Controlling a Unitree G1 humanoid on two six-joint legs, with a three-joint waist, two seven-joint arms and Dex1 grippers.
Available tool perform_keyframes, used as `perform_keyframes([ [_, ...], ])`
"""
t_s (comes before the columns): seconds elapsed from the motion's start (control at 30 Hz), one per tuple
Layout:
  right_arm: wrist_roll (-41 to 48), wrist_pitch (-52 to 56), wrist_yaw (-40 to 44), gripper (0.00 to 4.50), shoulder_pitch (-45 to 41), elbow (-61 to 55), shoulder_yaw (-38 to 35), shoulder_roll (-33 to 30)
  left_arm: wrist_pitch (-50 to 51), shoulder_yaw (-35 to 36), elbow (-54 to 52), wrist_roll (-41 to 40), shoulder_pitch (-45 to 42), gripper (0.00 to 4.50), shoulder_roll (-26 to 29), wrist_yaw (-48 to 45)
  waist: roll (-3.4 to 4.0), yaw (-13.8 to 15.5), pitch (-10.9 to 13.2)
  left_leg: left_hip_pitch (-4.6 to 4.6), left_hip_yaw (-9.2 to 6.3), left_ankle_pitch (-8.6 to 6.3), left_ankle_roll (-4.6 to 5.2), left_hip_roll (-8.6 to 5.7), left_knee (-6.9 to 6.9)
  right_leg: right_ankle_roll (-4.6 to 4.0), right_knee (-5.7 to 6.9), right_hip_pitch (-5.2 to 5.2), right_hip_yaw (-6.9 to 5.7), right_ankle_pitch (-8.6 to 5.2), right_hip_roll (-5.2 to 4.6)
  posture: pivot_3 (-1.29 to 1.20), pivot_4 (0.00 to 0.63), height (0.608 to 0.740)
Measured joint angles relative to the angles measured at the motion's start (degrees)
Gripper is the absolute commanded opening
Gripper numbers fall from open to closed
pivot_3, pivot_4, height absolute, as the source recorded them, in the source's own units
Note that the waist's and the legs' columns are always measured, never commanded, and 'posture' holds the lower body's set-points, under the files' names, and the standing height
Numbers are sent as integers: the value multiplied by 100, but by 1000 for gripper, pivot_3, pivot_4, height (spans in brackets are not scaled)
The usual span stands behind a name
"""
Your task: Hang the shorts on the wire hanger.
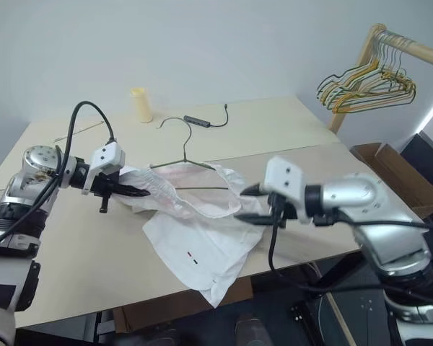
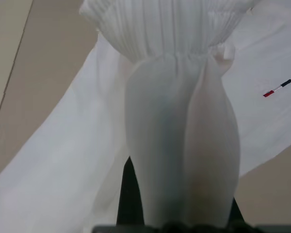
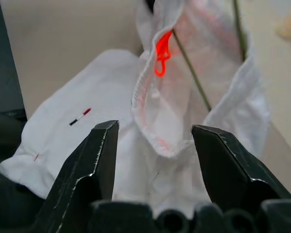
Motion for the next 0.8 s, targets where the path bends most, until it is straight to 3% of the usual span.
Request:
perform_keyframes([
  [0.3,-1246,-942,497,2971,-1313,2433,1315,227,-216,-76,220,48,-176,0,-131,-210,2,1,-1,-33,7,-1,1,-6,-1,-8,0,-32,3,5,-10,-152,0,740],
  [0.77,-2319,-1907,1210,2971,-1895,3783,2337,1122,-220,-111,202,57,-299,0,-253,-350,2,-27,-1,-42,1,0,0,-11,0,-7,13,-50,4,4,-12,-141,0,740],
  [0.8,-2419,-1920,1269,2805,-1941,3837,2408,1172,-220,-112,202,57,-299,0,-257,-354,2,-39,-1,-42,-1,0,0,-10,0,-7,14,-50,4,4,-12,-141,0,740],
])
